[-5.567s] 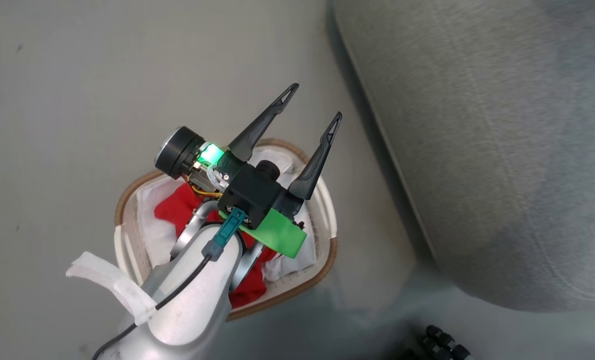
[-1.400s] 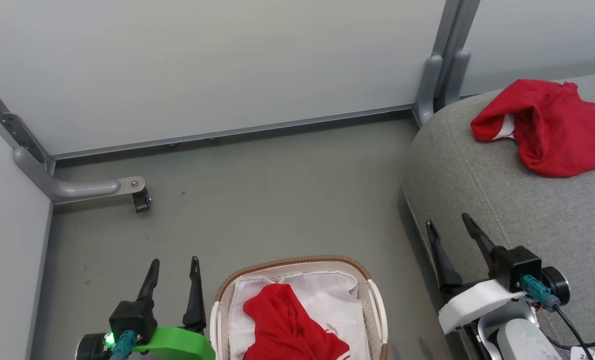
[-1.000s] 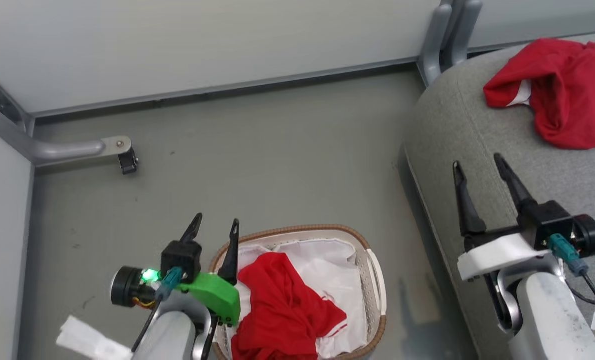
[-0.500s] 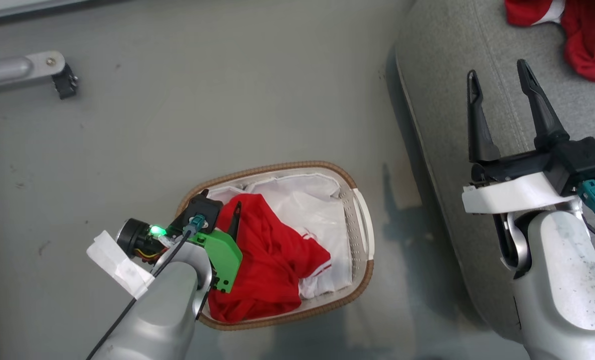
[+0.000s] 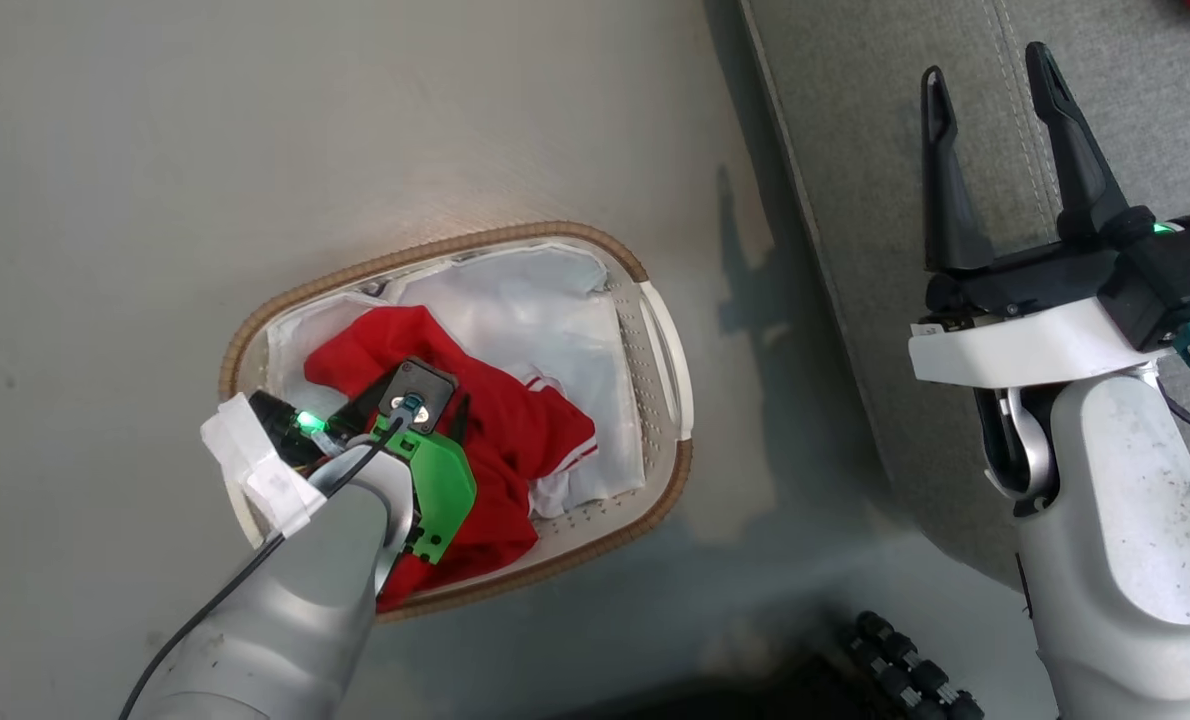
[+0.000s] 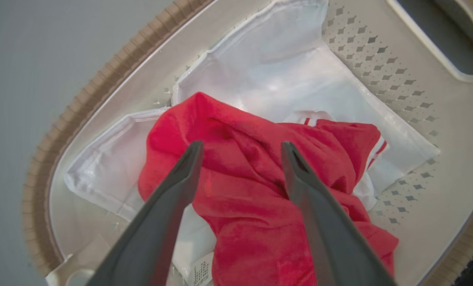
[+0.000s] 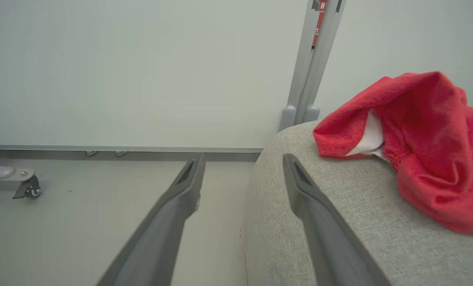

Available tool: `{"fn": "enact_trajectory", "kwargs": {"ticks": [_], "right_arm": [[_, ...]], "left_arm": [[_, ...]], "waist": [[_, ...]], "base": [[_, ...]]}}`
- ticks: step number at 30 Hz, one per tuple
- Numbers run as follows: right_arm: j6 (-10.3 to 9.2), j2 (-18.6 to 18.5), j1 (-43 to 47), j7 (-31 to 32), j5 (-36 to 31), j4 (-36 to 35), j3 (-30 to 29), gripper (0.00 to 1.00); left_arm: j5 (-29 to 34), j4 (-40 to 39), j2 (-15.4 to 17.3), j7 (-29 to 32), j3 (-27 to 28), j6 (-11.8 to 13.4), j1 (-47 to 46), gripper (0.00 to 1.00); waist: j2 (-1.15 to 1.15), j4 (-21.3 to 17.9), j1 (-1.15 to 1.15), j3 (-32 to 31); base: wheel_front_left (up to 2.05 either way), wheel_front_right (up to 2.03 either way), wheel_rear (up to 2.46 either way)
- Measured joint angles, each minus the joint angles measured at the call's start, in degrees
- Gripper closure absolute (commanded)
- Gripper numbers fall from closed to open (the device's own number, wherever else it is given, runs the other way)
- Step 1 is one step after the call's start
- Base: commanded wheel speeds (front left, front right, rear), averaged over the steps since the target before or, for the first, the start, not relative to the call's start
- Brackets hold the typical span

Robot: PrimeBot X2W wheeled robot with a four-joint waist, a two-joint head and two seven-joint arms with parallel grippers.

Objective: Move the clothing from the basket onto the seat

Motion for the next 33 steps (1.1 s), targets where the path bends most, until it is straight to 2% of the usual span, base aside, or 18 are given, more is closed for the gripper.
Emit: {"fn": "enact_trajectory", "kwargs": {"ticks": [9, 15, 21, 22, 23, 24, 25, 26, 27, 33], "right_arm": [[0.00, 0.01, -2.14, 0.00, 2.10, -0.70, 2.31, 0.00], [0.00, 0.01, -2.86, 0.00, 3.08, -0.94, 3.44, 0.00], [0.00, 0.02, -3.08, 0.00, 3.90, -1.11, 4.31, 0.00], [0.00, 0.02, -3.09, 0.00, 4.03, -1.13, 4.36, 0.00], [0.00, 0.01, -3.11, 0.00, 4.26, -1.14, 4.44, 0.00], [0.00, 0.01, -3.14, 0.00, 4.34, -1.14, 4.53, 0.00], [0.00, 0.02, -3.18, 0.00, 4.38, -1.14, 4.64, 0.00], [0.00, 0.02, -3.21, 0.00, 4.43, -1.14, 4.72, 0.00], [0.00, 0.01, -3.24, 0.00, 4.53, -1.13, 4.78, 0.00], [0.00, 0.00, -3.22, 0.00, 4.78, -0.56, 4.52, 0.00]], "left_arm": [[0.66, 2.82, 0.71, 0.58, -1.48, 1.05, -2.95, 0.00], [0.54, 3.57, 1.47, 3.59, -1.69, 2.60, -3.87, 0.00], [0.40, 3.93, 2.09, 6.30, -2.19, 2.93, -3.93, 0.00], [0.40, 3.98, 2.21, 6.75, -2.26, 2.94, -3.93, 0.21], [0.38, 4.00, 2.35, 7.37, -2.37, 2.98, -3.93, 0.36], [0.36, 4.03, 2.53, 8.10, -2.46, 2.98, -3.92, 0.58], [0.18, 4.05, 2.74, 8.77, -2.52, 3.00, -3.89, 0.73], [0.03, 4.08, 2.93, 9.27, -2.61, 3.03, -3.86, 0.95], [0.03, 4.11, 3.18, 9.68, -2.79, 3.04, -3.76, 1.00], [-0.56, 4.14, 3.33, 8.87, -2.93, 2.98, -3.02, 1.00]], "waist": [[0.00, -3.44, 0.00, 5.78], [0.00, -5.62, 0.00, 8.24], [0.00, -7.30, -0.01, 9.53], [0.00, -7.48, -0.01, 9.66], [0.00, -7.68, -0.01, 9.80], [0.00, -7.87, 0.00, 9.92], [0.00, -8.04, -0.01, 10.02], [0.00, -8.17, -0.01, 10.07], [0.00, -8.28, -0.01, 10.11], [0.00, -8.01, -0.01, 9.33]], "base": [[0.00, 0.00, 0.00], [0.00, 0.00, 0.00], [0.00, 0.00, 0.00], [0.00, 0.00, 0.00], [0.00, 0.00, 0.00], [0.00, 0.00, 0.00], [0.00, 0.00, 0.00], [0.00, 0.00, 0.00], [0.00, 0.00, 0.00], [0.00, 0.00, 0.00]]}}
